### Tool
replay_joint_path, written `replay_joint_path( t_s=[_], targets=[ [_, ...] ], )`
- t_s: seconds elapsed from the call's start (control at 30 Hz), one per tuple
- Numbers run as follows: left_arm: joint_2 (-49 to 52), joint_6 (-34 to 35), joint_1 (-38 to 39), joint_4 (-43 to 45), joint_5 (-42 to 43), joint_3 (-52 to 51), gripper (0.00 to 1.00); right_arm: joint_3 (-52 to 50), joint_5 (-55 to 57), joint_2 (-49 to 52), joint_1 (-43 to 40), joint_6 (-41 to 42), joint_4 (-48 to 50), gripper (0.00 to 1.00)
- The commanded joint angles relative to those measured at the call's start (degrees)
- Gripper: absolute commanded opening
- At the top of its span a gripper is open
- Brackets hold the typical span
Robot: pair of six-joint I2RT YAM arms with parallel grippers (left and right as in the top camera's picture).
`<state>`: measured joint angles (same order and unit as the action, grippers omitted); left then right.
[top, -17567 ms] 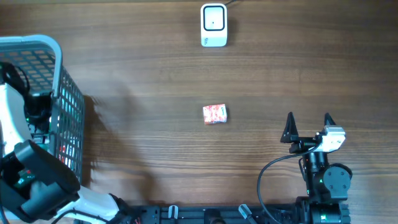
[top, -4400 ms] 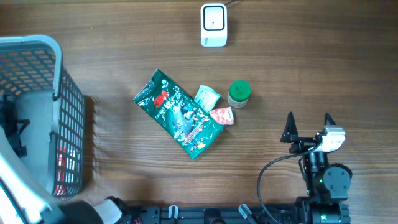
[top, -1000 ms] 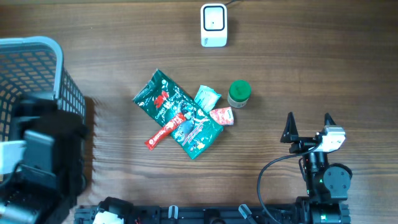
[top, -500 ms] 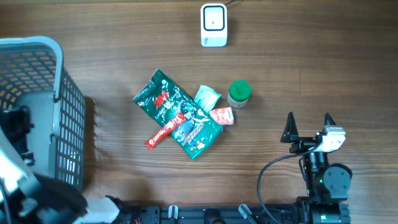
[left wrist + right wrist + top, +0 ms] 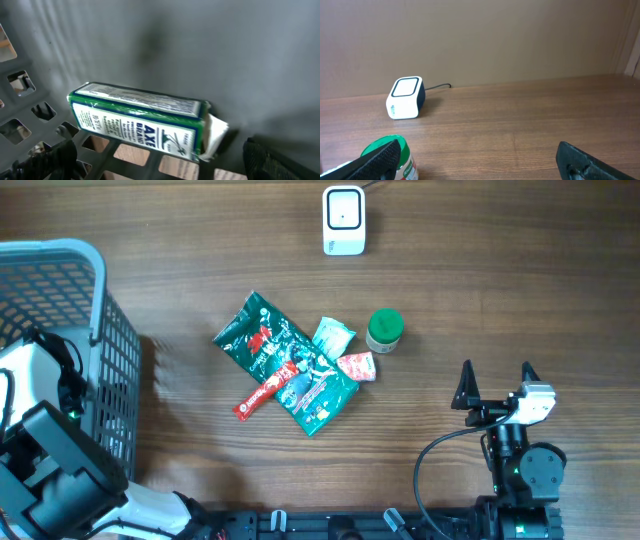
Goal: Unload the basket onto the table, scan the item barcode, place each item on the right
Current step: 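Reach the left gripper into the basket toward the green-white AXE box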
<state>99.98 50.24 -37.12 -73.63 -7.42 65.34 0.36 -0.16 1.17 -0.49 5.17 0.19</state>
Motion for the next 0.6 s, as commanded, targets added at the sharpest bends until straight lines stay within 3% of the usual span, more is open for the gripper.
replay_joint_path(
  t_s=[0.0,0.23,0.3,0.43,0.5,0.57],
  targets=[
    [0.22,-0.55,0.09,-0.94,-3.19,-2.16,1.0,-0.07,0.31,-0.37,-0.13,0.96,0.2,1.0],
    [0.22,-0.11,0.04,2.54,-3.56,-5.27,1.0,-0.07,0.31,-0.37,-0.13,0.94,0.2,1.0],
    [0.22,-0.11,0.04,2.75,-3.56,-5.46,0.94,-0.07,0.31,-0.37,-0.13,0.96,0.2,1.0],
    [0.22,-0.11,0.04,2.8,-3.56,-5.46,0.39,-0.07,0.31,-0.37,-0.13,0.98,0.2,1.0],
    [0.22,-0.11,0.04,2.78,-3.56,-5.46,0.31,-0.07,0.31,-0.37,-0.13,0.96,0.2,1.0],
    [0.22,-0.11,0.07,2.73,-3.56,-5.46,0.15,-0.07,0.31,-0.37,-0.13,0.96,0.2,1.0]
  ],
)
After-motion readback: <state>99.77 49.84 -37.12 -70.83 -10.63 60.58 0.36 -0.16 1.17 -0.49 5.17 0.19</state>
